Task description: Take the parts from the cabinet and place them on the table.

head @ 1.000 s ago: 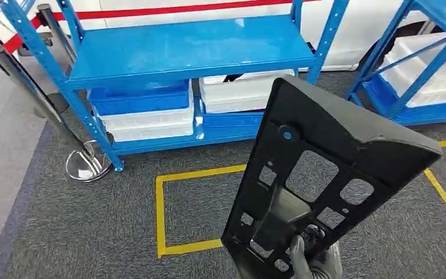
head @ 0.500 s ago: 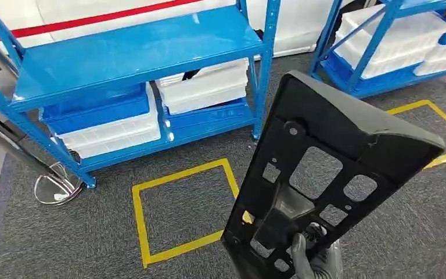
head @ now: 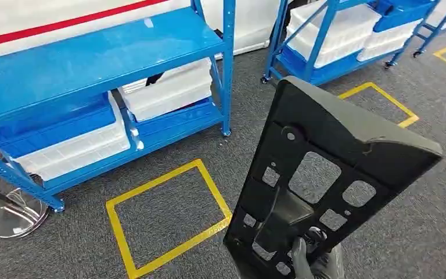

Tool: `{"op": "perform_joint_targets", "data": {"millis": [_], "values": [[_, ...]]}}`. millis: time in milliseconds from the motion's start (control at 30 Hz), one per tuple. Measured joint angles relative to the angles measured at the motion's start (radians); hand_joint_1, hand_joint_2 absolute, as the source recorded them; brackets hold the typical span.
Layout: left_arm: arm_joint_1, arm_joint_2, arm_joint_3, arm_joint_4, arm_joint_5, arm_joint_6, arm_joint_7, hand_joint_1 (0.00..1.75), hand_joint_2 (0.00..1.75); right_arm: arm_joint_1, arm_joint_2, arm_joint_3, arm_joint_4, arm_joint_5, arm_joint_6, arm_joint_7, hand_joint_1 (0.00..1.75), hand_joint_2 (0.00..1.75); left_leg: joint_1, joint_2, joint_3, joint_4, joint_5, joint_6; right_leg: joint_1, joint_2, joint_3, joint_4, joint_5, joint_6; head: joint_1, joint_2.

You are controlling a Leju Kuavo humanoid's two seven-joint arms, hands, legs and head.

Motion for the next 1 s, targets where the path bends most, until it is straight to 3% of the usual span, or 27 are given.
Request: {"op": "perform_joint_targets", "data": {"millis": [33, 67, 100, 133, 167, 200, 300, 333, 367, 400, 467, 500, 533, 600, 633, 667, 700, 800, 833, 867, 900, 933, 1000], "values": [[-0.001, 0.000, 0.004, 0.000, -0.001, 0.000, -0.001, 0.00, 0.00, 0.001, 0.000, 0.000, 0.000, 0.000, -0.001, 0.000, 1.75, 1.75, 0.000, 0.016, 0.000, 0.000, 0.000, 0.000, -0.004, -0.003, 0.008, -0.010, 0.018, 0.003, 0.000, 0.000], [-0.003, 0.000, 0.005, 0.000, -0.001, 0.000, -0.001, 0.00, 0.00, 0.001, 0.000, 0.000, 0.000, 0.000, -0.001, 0.000, 1.75, 1.75, 0.000, 0.029, 0.000, 0.001, -0.002, -0.002, -0.007, -0.009, 0.038, -0.061, 0.053, 0.005, 0.000, 0.000], [-0.004, 0.000, 0.006, 0.000, -0.003, 0.000, -0.001, 0.00, 0.00, 0.002, 0.000, 0.000, 0.000, 0.000, -0.001, 0.000, 1.75, 1.75, 0.000, 0.041, 0.003, 0.001, -0.004, -0.006, -0.010, -0.021, 0.090, -0.151, 0.095, 0.005, 0.001, 0.000], [-0.006, 0.000, 0.006, 0.000, -0.007, -0.001, -0.001, 0.00, 0.00, 0.002, 0.000, 0.000, 0.000, 0.000, -0.001, 0.000, 1.75, 1.75, 0.000, 0.052, 0.006, 0.003, -0.008, -0.009, -0.010, -0.044, 0.145, -0.240, 0.128, 0.003, 0.001, 0.000], [-0.006, 0.000, 0.006, 0.000, -0.011, -0.002, -0.001, 0.00, 0.00, 0.000, 0.000, 0.000, -0.001, 0.000, -0.001, -0.001, 1.75, 1.75, -0.005, 0.062, 0.009, 0.007, -0.012, -0.015, -0.003, -0.096, 0.175, -0.301, 0.114, -0.003, 0.001, 0.000], [-0.006, 0.000, 0.008, 0.000, -0.013, -0.002, -0.002, 0.00, 0.00, 0.001, 0.000, -0.001, -0.001, 0.000, -0.001, -0.001, 1.75, 1.75, -0.009, 0.067, 0.007, 0.010, -0.017, -0.023, 0.002, -0.081, 0.175, -0.303, 0.120, -0.014, -0.001, 0.000], [-0.011, 0.000, 0.008, 0.000, -0.016, -0.002, -0.004, 0.00, 0.00, 0.007, 0.002, -0.003, -0.003, 0.000, -0.003, -0.003, 1.75, 1.75, -0.008, 0.097, 0.019, 0.006, -0.016, -0.035, 0.009, -0.048, 0.164, -0.303, 0.123, -0.028, -0.004, 0.000], [-0.012, 0.000, 0.008, -0.001, -0.016, -0.002, -0.004, 0.00, 0.00, 0.009, 0.002, -0.004, -0.005, 0.001, -0.003, -0.003, 1.75, 1.75, -0.006, 0.095, 0.015, 0.009, -0.024, -0.041, -0.003, -0.036, 0.169, -0.314, 0.131, -0.039, -0.003, 0.000], [-0.014, -0.001, 0.008, -0.001, -0.016, -0.003, -0.004, 0.00, 0.00, 0.012, 0.003, -0.006, -0.007, 0.005, -0.005, -0.005, 1.75, 1.75, -0.001, 0.040, 0.007, 0.036, -0.049, -0.046, -0.003, -0.030, 0.168, -0.317, 0.135, -0.044, -0.007, 0.000], [-0.013, -0.002, 0.009, -0.001, -0.016, -0.003, -0.005, 0.00, 0.00, 0.012, 0.005, -0.008, -0.008, 0.013, -0.008, -0.005, 1.75, 1.75, 0.001, 0.003, -0.019, 0.099, -0.092, -0.047, -0.003, -0.021, 0.164, -0.316, 0.136, -0.047, -0.010, 0.000], [-0.005, -0.001, 0.014, -0.001, -0.018, -0.003, -0.005, 0.00, 0.00, 0.016, 0.006, -0.011, -0.008, 0.031, -0.017, -0.006, 1.75, 1.75, 0.002, -0.027, -0.093, 0.265, -0.171, -0.052, -0.002, 0.004, 0.159, -0.315, 0.139, -0.052, -0.011, 0.000], [-0.003, -0.001, 0.014, -0.001, -0.018, -0.003, -0.005, 0.00, 0.00, 0.022, 0.006, -0.014, -0.008, 0.035, -0.022, -0.006, 1.75, 1.75, 0.002, -0.030, -0.121, 0.325, -0.183, -0.054, -0.002, 0.017, 0.159, -0.314, 0.139, -0.052, -0.011, 0.000], [-0.002, -0.001, 0.014, -0.001, -0.019, -0.004, -0.005, 0.00, 0.00, 0.029, 0.006, -0.015, -0.008, 0.037, -0.024, -0.006, 1.75, 1.75, 0.004, -0.030, -0.125, 0.331, -0.168, -0.055, -0.002, 0.031, 0.159, -0.312, 0.139, -0.052, -0.011, 0.000], [-0.003, -0.001, 0.014, -0.001, -0.019, -0.004, -0.005, 0.00, 0.00, 0.036, 0.006, -0.016, -0.008, 0.039, -0.025, -0.006, 1.75, 1.75, 0.010, -0.034, -0.075, 0.213, -0.083, -0.056, -0.004, 0.058, 0.160, -0.305, 0.137, -0.050, -0.011, 0.000], [-0.003, 0.000, 0.015, -0.001, -0.019, -0.004, -0.005, 0.00, 0.00, 0.037, 0.006, -0.016, -0.008, 0.039, -0.025, -0.006, 1.75, 1.75, 0.017, -0.059, -0.032, 0.110, -0.029, -0.059, -0.005, 0.074, 0.160, -0.299, 0.135, -0.046, -0.012, 0.000], [-0.002, 0.000, 0.016, -0.001, -0.019, -0.004, -0.005, 0.00, 0.00, 0.037, 0.006, -0.016, -0.008, 0.039, -0.025, -0.007, 1.75, 1.75, 0.025, -0.115, -0.009, 0.052, -0.020, -0.061, -0.006, 0.085, 0.155, -0.294, 0.133, -0.040, -0.013, 0.000], [-0.001, -0.002, 0.018, -0.001, -0.019, -0.004, -0.005, 0.00, 0.00, 0.036, 0.006, -0.017, -0.008, 0.040, -0.026, -0.008, 1.75, 1.75, 0.023, -0.140, -0.004, 0.028, -0.031, -0.058, -0.001, 0.102, 0.144, -0.282, 0.133, -0.031, -0.013, 0.000], [-0.004, -0.002, 0.025, -0.001, -0.022, -0.004, -0.005, 0.00, 0.00, 0.048, 0.006, -0.018, -0.009, 0.050, -0.039, -0.011, 1.75, 1.75, 0.012, -0.106, -0.006, 0.037, -0.028, -0.039, -0.009, 0.136, 0.133, -0.295, 0.150, -0.005, -0.012, 0.000], [-0.005, -0.002, 0.026, -0.001, -0.024, -0.004, -0.005, 0.00, 0.00, 0.053, 0.006, -0.019, -0.009, 0.052, -0.045, -0.011, 1.75, 1.75, 0.020, -0.090, -0.007, 0.024, -0.019, -0.025, -0.010, 0.148, 0.129, -0.293, 0.153, 0.002, -0.011, 0.000], [-0.008, -0.003, 0.028, -0.001, -0.029, -0.004, -0.005, 0.00, 0.00, 0.058, 0.006, -0.021, -0.010, 0.055, -0.049, -0.013, 1.75, 1.75, 0.018, -0.073, -0.003, 0.020, -0.014, -0.017, -0.008, 0.087, 0.119, -0.273, 0.137, -0.001, -0.010, 0.000], [-0.007, -0.003, 0.029, -0.001, -0.031, -0.004, -0.007, 0.00, 0.00, 0.058, 0.005, -0.022, -0.011, 0.059, -0.055, -0.015, 1.75, 1.75, 0.015, -0.059, -0.005, 0.018, -0.011, -0.011, -0.004, 0.029, 0.093, -0.218, 0.096, 0.000, 0.000, 0.000], [-0.003, -0.003, 0.030, -0.001, -0.033, -0.005, -0.007, 0.00, 0.00, 0.058, 0.005, -0.022, -0.011, 0.063, -0.061, -0.016, 1.75, 1.75, 0.011, -0.044, -0.007, 0.018, -0.011, -0.009, -0.004, 0.008, 0.059, -0.147, 0.055, 0.003, 0.003, 0.000], [0.002, -0.003, 0.031, -0.001, -0.034, -0.005, -0.007, 0.00, 0.00, 0.063, 0.005, -0.023, -0.011, 0.076, -0.071, -0.019, 1.75, 1.75, 0.003, -0.009, -0.010, 0.019, -0.012, -0.007, -0.004, -0.003, -0.003, -0.011, -0.001, 0.005, 0.002, 0.000]]}}
